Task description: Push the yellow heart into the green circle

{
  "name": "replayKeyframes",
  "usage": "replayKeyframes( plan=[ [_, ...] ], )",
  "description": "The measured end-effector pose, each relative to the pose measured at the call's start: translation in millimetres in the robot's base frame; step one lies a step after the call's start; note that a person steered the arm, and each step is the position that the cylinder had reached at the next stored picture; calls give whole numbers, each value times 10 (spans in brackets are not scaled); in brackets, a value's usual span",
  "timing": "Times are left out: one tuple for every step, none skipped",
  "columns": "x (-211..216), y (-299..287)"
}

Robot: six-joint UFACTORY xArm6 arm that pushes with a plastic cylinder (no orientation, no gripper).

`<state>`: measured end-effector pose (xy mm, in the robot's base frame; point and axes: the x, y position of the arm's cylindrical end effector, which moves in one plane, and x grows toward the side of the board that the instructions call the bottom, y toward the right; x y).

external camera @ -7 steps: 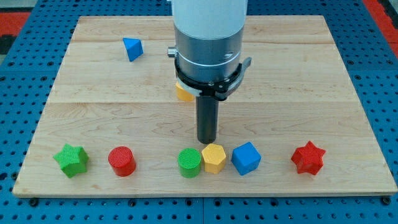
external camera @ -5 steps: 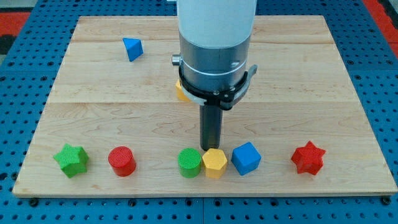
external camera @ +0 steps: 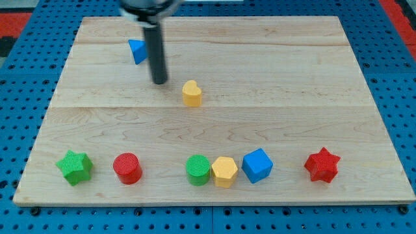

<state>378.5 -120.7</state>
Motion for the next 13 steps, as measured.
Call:
replayKeyframes(
  plan=[
    [200,87],
    [-474,401],
    [53,842],
    [766,295],
    [1017,9],
    [323,328],
    [482,970],
    [1214,829],
    [1431,540],
    [1190,785],
    [1205,1178],
    [1560,1310],
    [1663,1073]
  ],
)
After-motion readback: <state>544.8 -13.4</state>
